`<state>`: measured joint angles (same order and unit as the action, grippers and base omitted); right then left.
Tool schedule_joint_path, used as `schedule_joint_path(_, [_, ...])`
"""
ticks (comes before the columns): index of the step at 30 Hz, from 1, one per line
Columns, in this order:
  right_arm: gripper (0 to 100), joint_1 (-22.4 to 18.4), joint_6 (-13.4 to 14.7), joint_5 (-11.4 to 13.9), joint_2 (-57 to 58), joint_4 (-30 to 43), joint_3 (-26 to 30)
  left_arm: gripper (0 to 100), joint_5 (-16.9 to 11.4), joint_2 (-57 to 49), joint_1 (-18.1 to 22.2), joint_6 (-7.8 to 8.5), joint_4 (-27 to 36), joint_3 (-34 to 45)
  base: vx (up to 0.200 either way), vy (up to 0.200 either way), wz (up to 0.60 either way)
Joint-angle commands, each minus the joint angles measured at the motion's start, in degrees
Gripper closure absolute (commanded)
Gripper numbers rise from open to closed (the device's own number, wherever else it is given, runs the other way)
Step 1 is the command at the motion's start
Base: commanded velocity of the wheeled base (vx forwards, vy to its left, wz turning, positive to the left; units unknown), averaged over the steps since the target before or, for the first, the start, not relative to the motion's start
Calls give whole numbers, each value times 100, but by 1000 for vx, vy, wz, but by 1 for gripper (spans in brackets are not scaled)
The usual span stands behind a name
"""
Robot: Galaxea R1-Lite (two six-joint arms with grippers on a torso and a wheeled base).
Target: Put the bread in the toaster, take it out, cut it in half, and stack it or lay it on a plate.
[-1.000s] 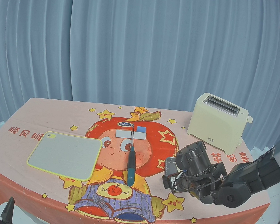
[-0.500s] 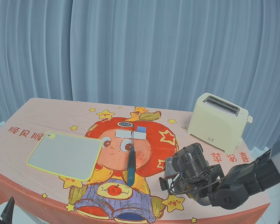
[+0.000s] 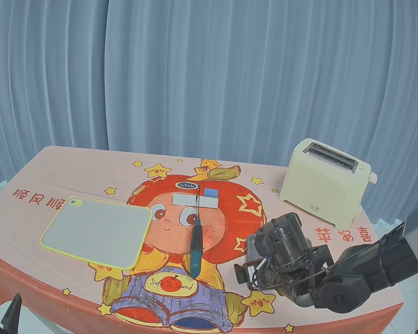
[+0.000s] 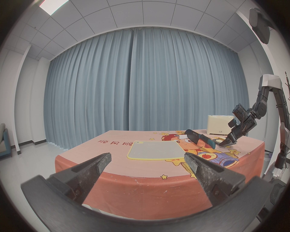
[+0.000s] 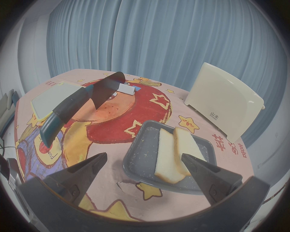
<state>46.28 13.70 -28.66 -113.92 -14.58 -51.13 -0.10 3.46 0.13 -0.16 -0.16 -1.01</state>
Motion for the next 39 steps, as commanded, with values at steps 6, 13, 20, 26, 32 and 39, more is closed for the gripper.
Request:
schedule_joint_path(6, [0, -31, -8, -43, -69, -1, -11, 0, -8, -3, 4, -2, -2, 101, 0, 0, 0])
schedule_joint_path(13, [0, -5, -8, -52, -78, 52, 6, 0, 1, -3, 4, -2, -2, 101, 0, 0, 0])
schedule_joint_path(20, [0, 57, 10, -34, -95, 17, 15, 0, 1, -3, -5, -2, -2, 101, 0, 0, 0])
schedule_joint_path(26, [0, 136, 45, 10, -86, -1, 6, 0, 1, -3, -5, -2, -2, 101, 0, 0, 0])
schedule_joint_path(32, [0, 268, 203, 10, -95, -1, -11, 0, 1, -3, 4, -2, -2, 101, 0, 0, 0])
schedule_joint_path(39, [0, 391, 203, 10, -130, -1, -11, 0, 1, -3, 4, -2, -2, 101, 0, 0, 0])
